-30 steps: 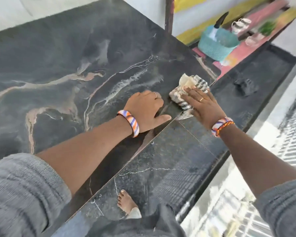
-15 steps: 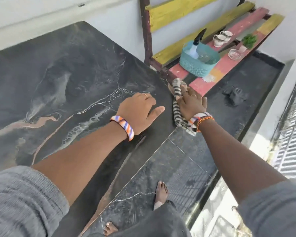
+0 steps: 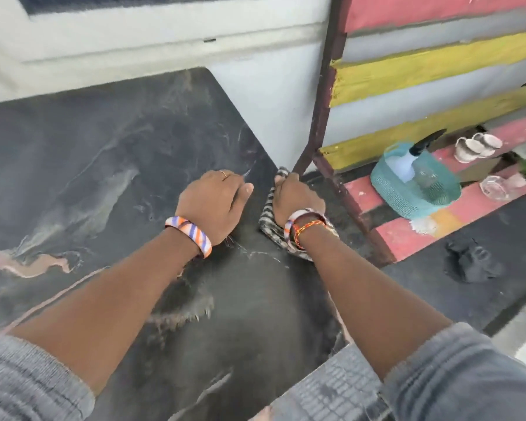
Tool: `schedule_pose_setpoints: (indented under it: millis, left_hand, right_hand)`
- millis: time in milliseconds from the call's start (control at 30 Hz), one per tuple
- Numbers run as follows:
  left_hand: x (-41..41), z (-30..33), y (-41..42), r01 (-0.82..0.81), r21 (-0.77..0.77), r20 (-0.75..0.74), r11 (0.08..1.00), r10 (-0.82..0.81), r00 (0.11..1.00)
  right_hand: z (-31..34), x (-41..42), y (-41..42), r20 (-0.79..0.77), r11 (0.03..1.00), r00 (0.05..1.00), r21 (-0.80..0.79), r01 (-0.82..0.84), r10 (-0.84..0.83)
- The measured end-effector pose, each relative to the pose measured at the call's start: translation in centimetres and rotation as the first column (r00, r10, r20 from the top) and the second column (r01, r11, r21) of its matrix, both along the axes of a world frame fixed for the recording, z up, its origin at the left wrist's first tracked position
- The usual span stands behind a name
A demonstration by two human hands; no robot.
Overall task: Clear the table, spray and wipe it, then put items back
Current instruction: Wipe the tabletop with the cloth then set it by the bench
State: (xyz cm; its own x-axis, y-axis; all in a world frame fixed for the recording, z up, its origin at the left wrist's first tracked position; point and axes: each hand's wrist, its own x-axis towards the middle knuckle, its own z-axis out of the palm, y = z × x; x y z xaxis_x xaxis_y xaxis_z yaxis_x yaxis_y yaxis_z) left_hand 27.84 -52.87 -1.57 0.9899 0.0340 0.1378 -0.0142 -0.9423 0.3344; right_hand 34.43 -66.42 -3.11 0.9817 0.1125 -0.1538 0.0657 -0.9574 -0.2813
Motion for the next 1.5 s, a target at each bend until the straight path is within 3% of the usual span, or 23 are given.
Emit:
schedule_pose_setpoints:
  millis: [567, 833, 900, 1067, 1200, 1500]
  left_hand:
    - [15.4, -2.1, 15.1, -0.269, 0.030, 0.122, 0.963, 0.264, 0.957]
    - [16.0, -2.1, 17.0, -0.319, 0.005, 0.124, 0.948, 0.316, 0.941]
    - [15.5, -1.5, 17.1, -0.329, 0.012, 0.136, 0.944, 0.324, 0.936]
    - [14.0, 0.4, 16.5, -0.335, 0.020, 0.156, 0.942, 0.328, 0.932]
    - [12.0, 0.9, 14.8, -0.346, 0.033, 0.117, 0.938, 0.341, 0.933]
    - [2.4, 1.3, 8.1, -0.403, -0.023, -0.008, 0.915, 0.403, 0.915]
  right_hand:
    - [-0.7, 22.3, 19.4, 0.048, 0.983, 0.983, 0.031, -0.181, 0.179]
    - [-1.1, 24.2, 21.1, 0.105, 0.963, 0.958, 0.011, -0.270, 0.268]
    - [-1.1, 23.8, 20.8, 0.122, 0.922, 0.914, -0.025, -0.387, 0.387]
    - [-0.8, 21.5, 19.8, 0.073, 0.713, 0.710, -0.128, -0.690, 0.700]
    - [-0.5, 18.0, 17.6, 0.055, 0.604, 0.605, -0.176, -0.777, 0.794]
    - [-0.2, 6.2, 10.8, 0.046, 0.396, 0.393, -0.104, -0.912, 0.918]
